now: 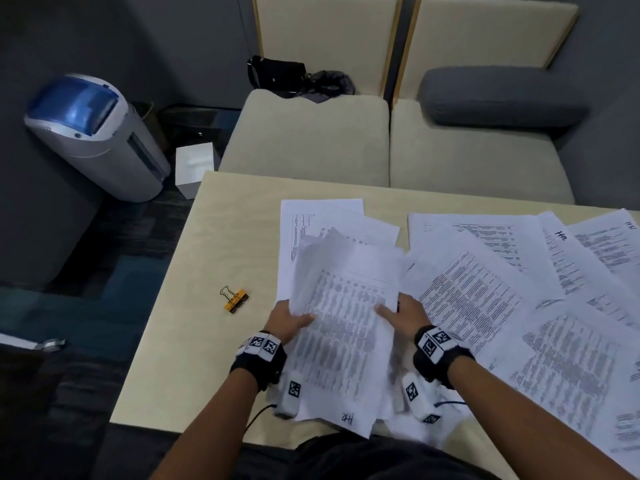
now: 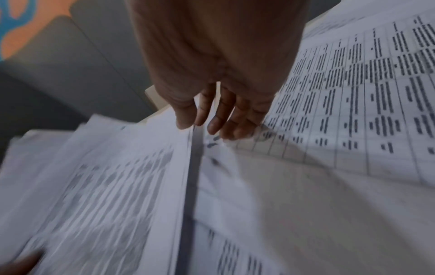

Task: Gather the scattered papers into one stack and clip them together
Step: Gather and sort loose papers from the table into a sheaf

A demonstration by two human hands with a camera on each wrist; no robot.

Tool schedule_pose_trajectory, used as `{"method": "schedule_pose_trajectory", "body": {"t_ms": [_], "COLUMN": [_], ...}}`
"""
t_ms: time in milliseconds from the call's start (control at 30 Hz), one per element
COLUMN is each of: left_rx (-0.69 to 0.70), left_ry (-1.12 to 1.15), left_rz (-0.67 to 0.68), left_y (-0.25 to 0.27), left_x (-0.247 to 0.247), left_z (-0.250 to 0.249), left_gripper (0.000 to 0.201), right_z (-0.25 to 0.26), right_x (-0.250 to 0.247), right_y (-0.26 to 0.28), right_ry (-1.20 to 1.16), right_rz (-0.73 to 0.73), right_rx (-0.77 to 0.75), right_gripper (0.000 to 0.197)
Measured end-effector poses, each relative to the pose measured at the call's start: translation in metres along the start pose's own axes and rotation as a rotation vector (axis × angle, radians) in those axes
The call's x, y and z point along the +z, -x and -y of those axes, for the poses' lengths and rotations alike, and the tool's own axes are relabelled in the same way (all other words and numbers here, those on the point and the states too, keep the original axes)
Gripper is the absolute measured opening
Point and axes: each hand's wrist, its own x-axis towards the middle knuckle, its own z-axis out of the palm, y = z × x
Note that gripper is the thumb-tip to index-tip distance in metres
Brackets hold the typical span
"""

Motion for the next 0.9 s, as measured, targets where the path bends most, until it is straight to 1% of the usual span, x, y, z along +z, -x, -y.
{"method": "schedule_pose_trajectory", "body": {"t_ms": [67,100,167,200,233,367,433,500,533,633,733,767,833,900], "left_rx": [-0.024,-0.037,-0.06,-0.066,-0.075,-0.125,-0.139,-0.15,-0.156,-0.173,-0.185,-0.185,-0.17,-0.156], "left_ry": [0.056,0.075,0.11,0.14,0.167,0.252,0.29,0.327,0.336,0.35,0.362,0.371,0.376,0.374], "left_rz": [-0.101,-0.136,-0.182,-0.206,-0.225,-0.321,-0.373,-0.407,-0.421,-0.427,-0.428,-0.423,-0.412,-0.41], "left_y": [0.002,0.004,0.005,0.003,0.001,-0.008,-0.015,-0.022,-0.026,-0.037,-0.043,-0.046,-0.047,-0.045], "left_x": [-0.017,-0.026,-0.043,-0.052,-0.06,-0.079,-0.085,-0.089,-0.092,-0.098,-0.102,-0.103,-0.104,-0.105], "left_z": [0.009,0.012,0.019,0.024,0.029,0.04,0.042,0.045,0.047,0.053,0.047,0.047,0.041,0.036], "left_gripper": [0.07,0.064,0.034,0.023,0.02,0.026,0.028,0.028,0.028,0.031,0.023,0.023,0.019,0.013], "right_z": [0.003,0.006,0.013,0.018,0.022,0.051,0.065,0.075,0.08,0.099,0.12,0.127,0.136,0.143], "right_x": [-0.014,-0.021,-0.032,-0.037,-0.04,-0.043,-0.045,-0.046,-0.046,-0.046,-0.046,-0.045,-0.044,-0.042], "right_y": [-0.01,-0.017,-0.032,-0.041,-0.052,-0.092,-0.111,-0.133,-0.144,-0.176,-0.203,-0.21,-0.222,-0.228], "right_ry": [-0.038,-0.044,0.004,0.046,0.096,0.312,0.384,0.47,0.512,0.611,0.788,0.846,0.893,0.883], "right_rz": [-0.057,-0.082,-0.114,-0.128,-0.138,-0.125,-0.106,-0.039,-0.002,0.074,0.153,0.155,0.111,0.064], "right_rx": [0.014,0.029,0.033,0.019,0.001,-0.044,-0.054,-0.085,-0.115,-0.217,-0.316,-0.342,-0.374,-0.375], "right_gripper": [0.029,0.027,0.029,0.03,0.033,0.048,0.067,0.091,0.099,0.115,0.132,0.135,0.136,0.128]}}
